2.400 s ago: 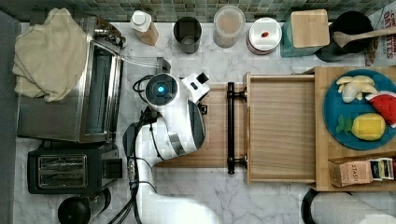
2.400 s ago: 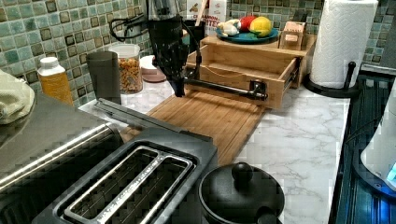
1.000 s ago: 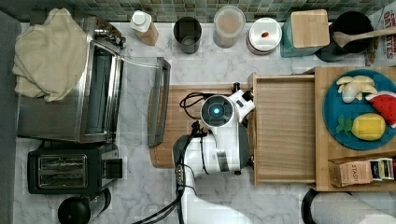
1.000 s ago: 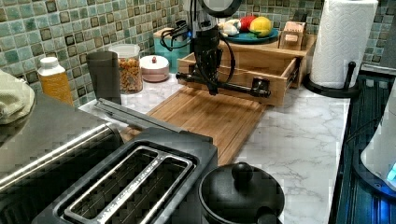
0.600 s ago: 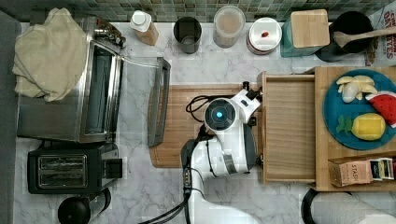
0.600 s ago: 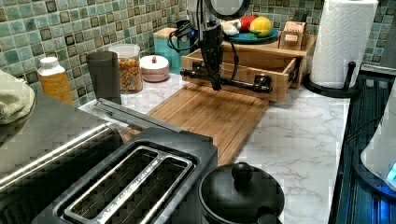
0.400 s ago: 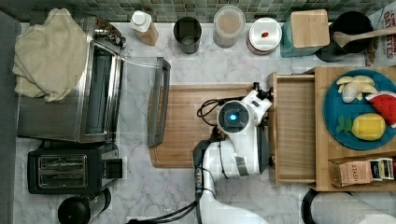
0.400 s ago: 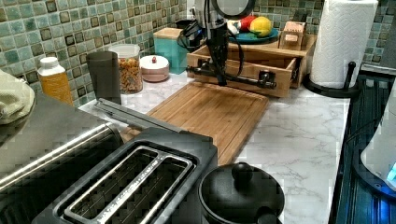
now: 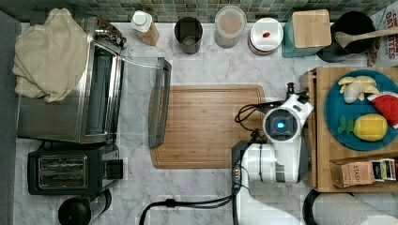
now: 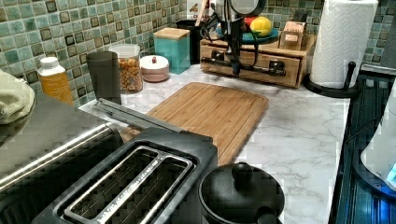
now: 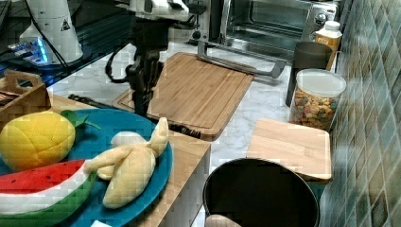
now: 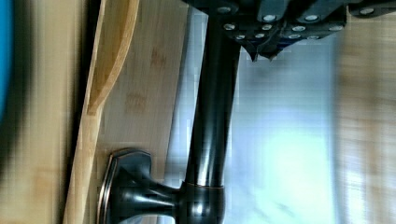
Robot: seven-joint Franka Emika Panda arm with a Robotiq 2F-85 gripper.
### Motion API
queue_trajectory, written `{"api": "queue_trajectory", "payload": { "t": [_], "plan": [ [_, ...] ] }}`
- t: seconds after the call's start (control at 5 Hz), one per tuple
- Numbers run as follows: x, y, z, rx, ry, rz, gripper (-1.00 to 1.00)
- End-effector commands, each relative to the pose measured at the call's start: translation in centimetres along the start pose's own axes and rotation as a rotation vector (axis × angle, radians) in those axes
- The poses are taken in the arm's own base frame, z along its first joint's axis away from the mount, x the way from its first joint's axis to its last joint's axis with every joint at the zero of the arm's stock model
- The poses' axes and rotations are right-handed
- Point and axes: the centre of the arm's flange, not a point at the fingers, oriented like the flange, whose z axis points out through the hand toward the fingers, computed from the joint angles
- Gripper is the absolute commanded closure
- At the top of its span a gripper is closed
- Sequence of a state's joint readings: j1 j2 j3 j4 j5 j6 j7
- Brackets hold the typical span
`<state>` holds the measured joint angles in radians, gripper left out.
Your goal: Close the drawer.
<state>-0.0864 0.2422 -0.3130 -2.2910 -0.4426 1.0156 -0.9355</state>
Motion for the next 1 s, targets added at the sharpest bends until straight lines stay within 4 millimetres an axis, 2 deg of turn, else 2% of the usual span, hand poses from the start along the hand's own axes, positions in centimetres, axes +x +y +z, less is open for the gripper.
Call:
{"api": "queue_trajectory", "payload": {
  "t": [0.2, 1.0],
  "plan": [
    [-8.09, 20.95, 1.03, -0.088, -0.036, 0.226, 1.0],
    [-8.11, 20.97, 1.03, -0.088, -0.036, 0.227, 1.0]
  ]
}}
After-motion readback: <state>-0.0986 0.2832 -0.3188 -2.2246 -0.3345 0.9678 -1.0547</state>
